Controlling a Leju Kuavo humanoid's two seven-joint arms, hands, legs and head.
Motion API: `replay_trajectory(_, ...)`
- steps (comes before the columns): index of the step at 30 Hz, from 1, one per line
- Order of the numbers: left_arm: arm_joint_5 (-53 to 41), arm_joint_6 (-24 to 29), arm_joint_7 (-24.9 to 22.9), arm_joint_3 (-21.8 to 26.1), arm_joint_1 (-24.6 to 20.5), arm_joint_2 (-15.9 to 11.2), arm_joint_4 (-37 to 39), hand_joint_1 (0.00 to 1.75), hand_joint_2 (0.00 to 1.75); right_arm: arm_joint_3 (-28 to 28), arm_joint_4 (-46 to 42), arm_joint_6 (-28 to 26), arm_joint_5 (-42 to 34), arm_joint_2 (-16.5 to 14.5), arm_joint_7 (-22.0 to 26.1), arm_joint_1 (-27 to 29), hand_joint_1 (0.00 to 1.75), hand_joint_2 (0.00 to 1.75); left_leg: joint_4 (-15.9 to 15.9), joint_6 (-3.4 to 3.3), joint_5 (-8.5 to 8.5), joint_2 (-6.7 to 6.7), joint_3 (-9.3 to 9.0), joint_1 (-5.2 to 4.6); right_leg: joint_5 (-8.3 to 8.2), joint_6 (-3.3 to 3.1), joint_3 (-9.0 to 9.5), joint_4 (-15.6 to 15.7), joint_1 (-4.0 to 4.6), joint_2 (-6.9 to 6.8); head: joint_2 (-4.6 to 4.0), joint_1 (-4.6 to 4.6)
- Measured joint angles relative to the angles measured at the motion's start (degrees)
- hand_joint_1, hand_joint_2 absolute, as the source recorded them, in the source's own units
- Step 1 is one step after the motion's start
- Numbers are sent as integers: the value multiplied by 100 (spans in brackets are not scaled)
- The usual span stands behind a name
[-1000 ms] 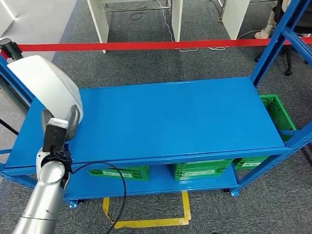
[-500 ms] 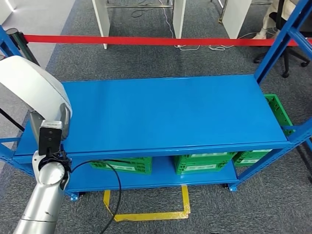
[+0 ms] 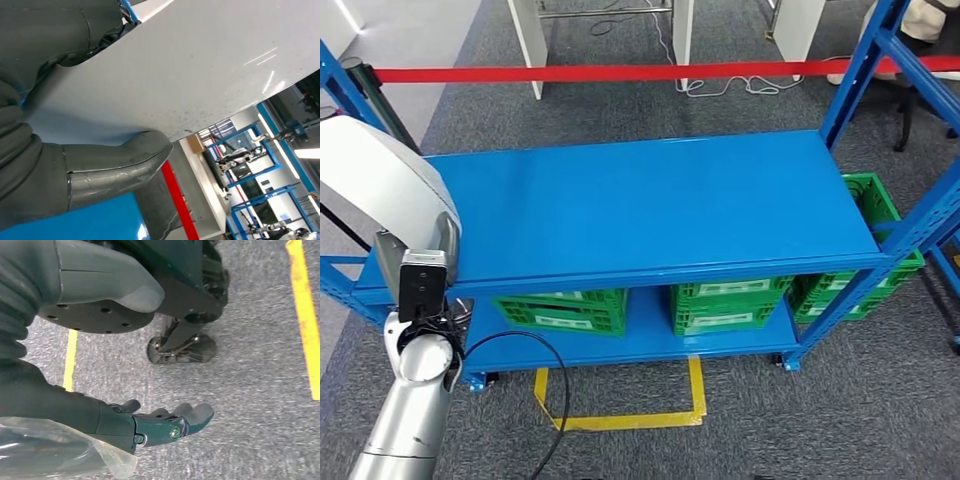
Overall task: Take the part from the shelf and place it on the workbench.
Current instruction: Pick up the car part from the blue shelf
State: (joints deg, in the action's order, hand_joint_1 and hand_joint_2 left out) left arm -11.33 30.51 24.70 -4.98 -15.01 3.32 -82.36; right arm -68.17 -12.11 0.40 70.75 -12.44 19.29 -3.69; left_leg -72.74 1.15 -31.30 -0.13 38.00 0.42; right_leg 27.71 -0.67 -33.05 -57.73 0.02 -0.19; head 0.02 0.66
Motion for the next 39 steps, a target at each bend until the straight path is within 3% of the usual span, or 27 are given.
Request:
replay_trajectory(1, -3, 1, 0, 0, -3, -1, -1, 175, 175, 0, 1, 0, 1, -1, 1, -1, 0, 175, 343, -34, 126, -2, -265, -6, -36, 4, -61, -21, 8, 1, 0, 0)
replay_trajectory(3, -18, 5, 1, -1, -15, -1, -13, 175, 175, -1, 2, 1, 1, -9, 7, -4, 0, 175, 1136, -107, 166, -5, -790, -30, -107, 36, -144, -47, 29, 5, 0, -4)
replay_trajectory(5, -46, 30, 4, -2, -27, -1, -26, 175, 175, -2, 2, 9, 1, -17, 13, -8, 0, 175, 1518, -152, 95, -6, -982, -66, -192, 97, -198, -47, 25, 7, 0, -6)
replay_trajectory(7, -74, 62, 7, -2, -20, -4, -30, 175, 175, -3, 2, 15, -3, -22, 14, 1, 0, 175, 1585, -199, 171, 9, -919, -69, -227, 166, -268, -65, 10, 16, 0, -3)
replay_trajectory(8, -85, 75, 7, -2, -13, -8, -32, 175, 175, -4, 2, 16, -4, -27, 14, 9, 0, 175, 1612, -233, 234, 19, -868, -61, -118, 200, -333, -144, 9, 25, 0, -15)
replay_trajectory(11, -98, 105, 7, 1, 6, -21, -45, 175, 175, -8, 2, 17, -7, -34, 10, 15, 0, 175, 1647, -302, 441, 38, -652, -47, 666, 268, -597, -930, 3, 35, 0, -51)
replay_trajectory(12, -99, 110, 7, 1, 16, -26, -48, 175, 175, -10, 2, 17, -7, -33, 10, 12, 0, 175, 1638, -303, 502, 39, -573, -50, 853, 282, -656, -1277, -2, 32, 0, -52)
replay_trajectory(13, -99, 113, 7, 2, 30, -30, -47, 175, 175, -13, 2, 17, -7, -33, 10, 8, 0, 175, 1628, -301, 560, 41, -493, -52, 900, 293, -662, -1528, -6, 32, 0, -54)
replay_trajectory(15, -105, 120, 7, 3, 55, -34, -47, 175, 175, -16, 2, 17, -8, -33, 10, 4, 0, 175, 1600, -282, 670, 44, -329, -49, 649, 305, -438, -1515, -15, 29, 0, -54)
replay_trajectory(17, -131, 139, 7, 4, 67, -39, -51, 175, 175, -20, 1, 17, -9, -33, 12, -4, 0, 175, 1561, -244, 768, 42, -188, -53, 389, 304, 117, -825, -26, 26, 0, -56)
replay_trajectory(19, -159, 162, 8, 5, 68, -45, -66, 175, 175, -22, 0, 17, -8, -34, 15, -21, 0, 175, 1509, -191, 861, 39, -89, -69, 444, 272, 626, -70, -25, 40, 0, -55)
replay_trajectory(20, -166, 169, 9, 6, 70, -48, -74, 175, 175, -22, 0, 17, -8, -35, 17, -26, 0, 175, 1493, -166, 911, 39, -57, -76, 503, 246, 732, 121, -18, 50, 0, -55)
replay_trajectory(22, -182, 186, 13, 8, 81, -51, -81, 175, 175, -24, 2, 18, -9, -38, 20, -17, 0, 175, 1481, -111, 961, 29, -9, -66, 489, 167, 665, 188, -18, 49, 0, -59)
replay_trajectory(23, -191, 197, 15, 10, 91, -53, -82, 175, 175, -26, 3, 16, -10, -40, 19, -11, 0, 175, 1437, -79, 866, 18, 32, -58, 441, 120, 623, 179, -22, 38, 0, -55)
replay_trajectory(25, -214, 220, 19, 15, 110, -56, -85, 175, 175, -28, 4, 13, -18, -46, 14, -8, 0, 175, 1045, -19, 372, -1, 194, -37, 312, 33, 519, 172, -28, 9, 0, -51)
replay_trajectory(27, -223, 231, 20, 19, 129, -58, -87, 175, 175, -30, 3, 7, -24, -46, 10, -8, 0, 175, 303, 11, -125, 0, 369, -23, 183, -9, 366, 143, -6, 1, 0, -49)
replay_trajectory(28, -226, 233, 20, 21, 139, -61, -87, 175, 175, -32, 2, 4, -26, -46, 6, -8, 0, 175, -4, 12, -210, 0, 391, -20, 128, -13, 273, 118, 6, 0, 0, -48)
replay_trajectory(29, -230, 234, 20, 22, 147, -62, -87, 175, 175, -35, 2, 2, -27, -46, 1, -9, 0, 175, -154, 2, -159, 0, 343, -20, 79, -16, 175, 86, 19, -2, 0, -49)
replay_trajectory(30, -234, 234, 20, 22, 152, -63, -87, 175, 175, -38, 2, -1, -28, -46, -4, -10, 0, 175, -123, -17, -24, -1, 214, -21, 33, -17, 74, 49, 32, -2, 0, -49)
replay_trajectory(32, -239, 234, 21, 22, 152, -62, -95, 175, 175, -43, 2, -3, -33, -46, -10, -13, 0, 175, 481, -89, 195, -3, -303, -38, -53, -12, -101, -17, 53, 3, 0, -49)
replay_trajectory(34, -247, 235, 31, 21, 143, -59, -112, 175, 175, -47, 2, -4, -36, -48, -11, -18, 0, 175, 1247, -157, 139, -7, -823, -69, -138, 19, -197, -49, 66, 9, 0, -55)
replay_trajectory(35, -251, 236, 38, 20, 138, -58, -121, 175, 175, -48, 2, -5, -37, -48, -12, -21, 0, 175, 1465, -179, 80, -7, -944, -89, -184, 47, -223, -47, 61, 9, 0, -55)
replay_trajectory(37, -256, 238, 50, 20, 138, -51, -128, 175, 175, -49, 2, -4, -37, -48, -10, -15, 0, 175, 1595, -216, 140, 4, -938, -106, -265, 120, -274, -38, 39, 9, 0, -53)
replay_trajectory(39, -262, 236, 67, 20, 142, -40, -132, 175, 175, -49, 2, -3, -38, -48, 1, -3, 0, 175, 1662, -287, 271, 23, -831, -90, -82, 191, -397, -163, 26, 18, 0, -60)
